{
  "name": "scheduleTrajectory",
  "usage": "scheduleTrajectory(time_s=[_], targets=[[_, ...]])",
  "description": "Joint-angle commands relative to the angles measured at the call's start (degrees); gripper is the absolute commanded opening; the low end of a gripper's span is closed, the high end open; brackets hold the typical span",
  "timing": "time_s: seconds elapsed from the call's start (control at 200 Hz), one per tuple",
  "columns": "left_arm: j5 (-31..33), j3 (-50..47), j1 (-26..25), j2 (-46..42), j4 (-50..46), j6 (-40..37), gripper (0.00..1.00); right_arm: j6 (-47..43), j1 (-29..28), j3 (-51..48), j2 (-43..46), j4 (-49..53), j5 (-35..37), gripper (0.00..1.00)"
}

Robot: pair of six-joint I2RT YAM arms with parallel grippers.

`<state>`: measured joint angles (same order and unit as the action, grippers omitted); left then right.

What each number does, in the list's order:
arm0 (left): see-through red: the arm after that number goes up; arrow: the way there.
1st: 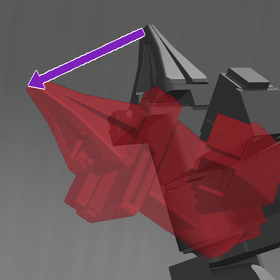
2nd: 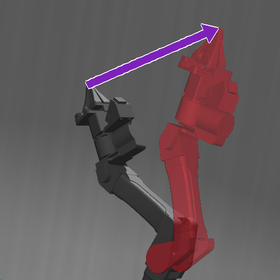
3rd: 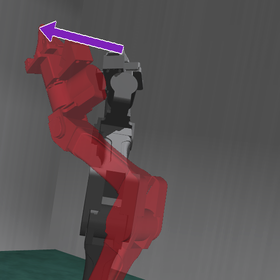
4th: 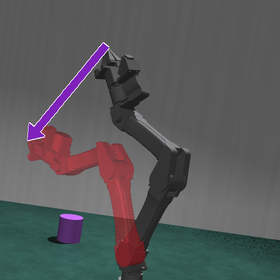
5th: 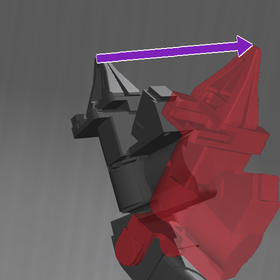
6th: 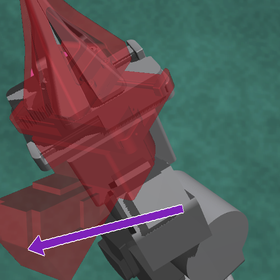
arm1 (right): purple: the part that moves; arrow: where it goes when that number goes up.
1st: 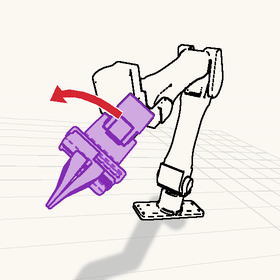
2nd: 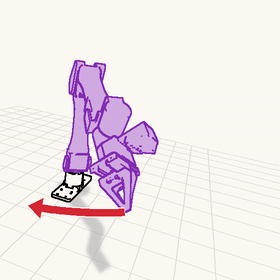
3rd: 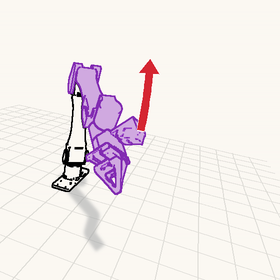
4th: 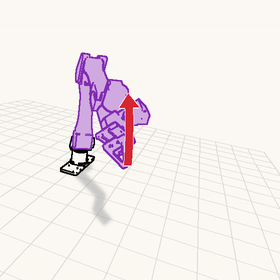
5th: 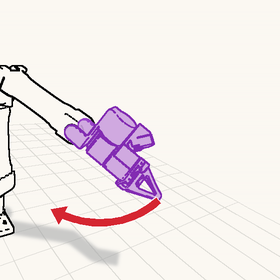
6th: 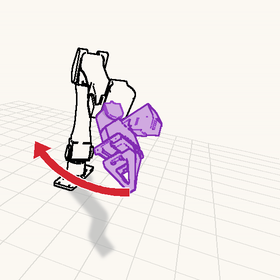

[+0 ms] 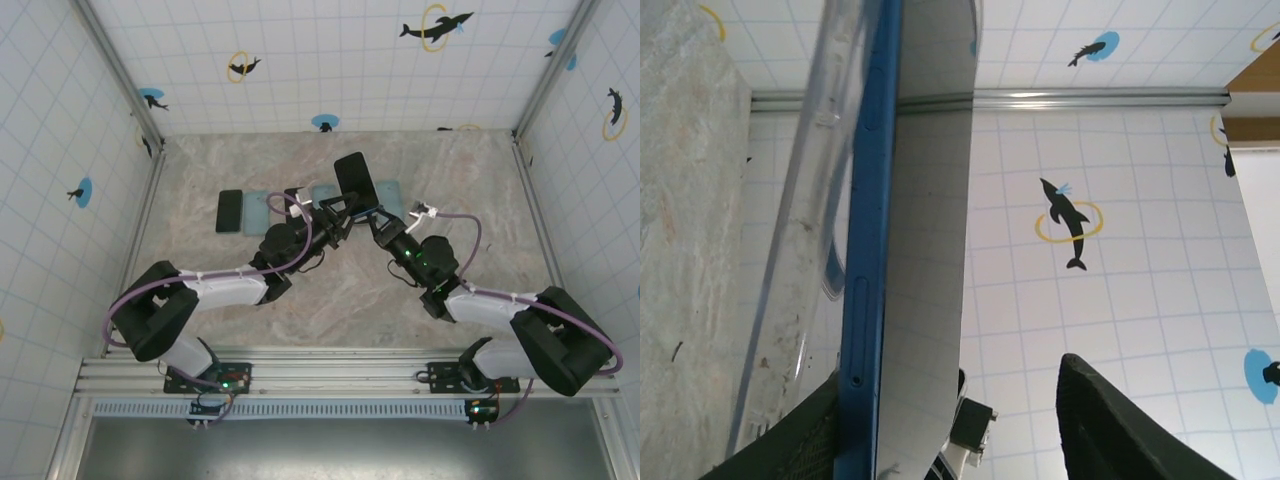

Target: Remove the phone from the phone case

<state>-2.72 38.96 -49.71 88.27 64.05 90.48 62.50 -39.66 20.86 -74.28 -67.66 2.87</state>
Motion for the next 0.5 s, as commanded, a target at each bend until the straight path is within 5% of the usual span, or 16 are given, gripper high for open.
scheduleTrajectory(time_s=[0.0, 0.33, 0.495], targets=[[2.0, 3.1, 0.4, 1.2, 3.7, 0.2, 0.40, 0.7, -1.1, -0.4, 0.8, -7.5, 1.3, 0.00], [1.0, 4.1, 0.4, 1.1, 3.3, -0.1, 0.10, 0.7, -1.3, -1.1, 1.7, -2.4, 7.2, 0.00], [-0.7, 6.2, 0.2, 1.0, 1.9, -1.0, 0.03, -3.0, -0.2, 0.5, 4.3, 12.1, 12.8, 0.00]])
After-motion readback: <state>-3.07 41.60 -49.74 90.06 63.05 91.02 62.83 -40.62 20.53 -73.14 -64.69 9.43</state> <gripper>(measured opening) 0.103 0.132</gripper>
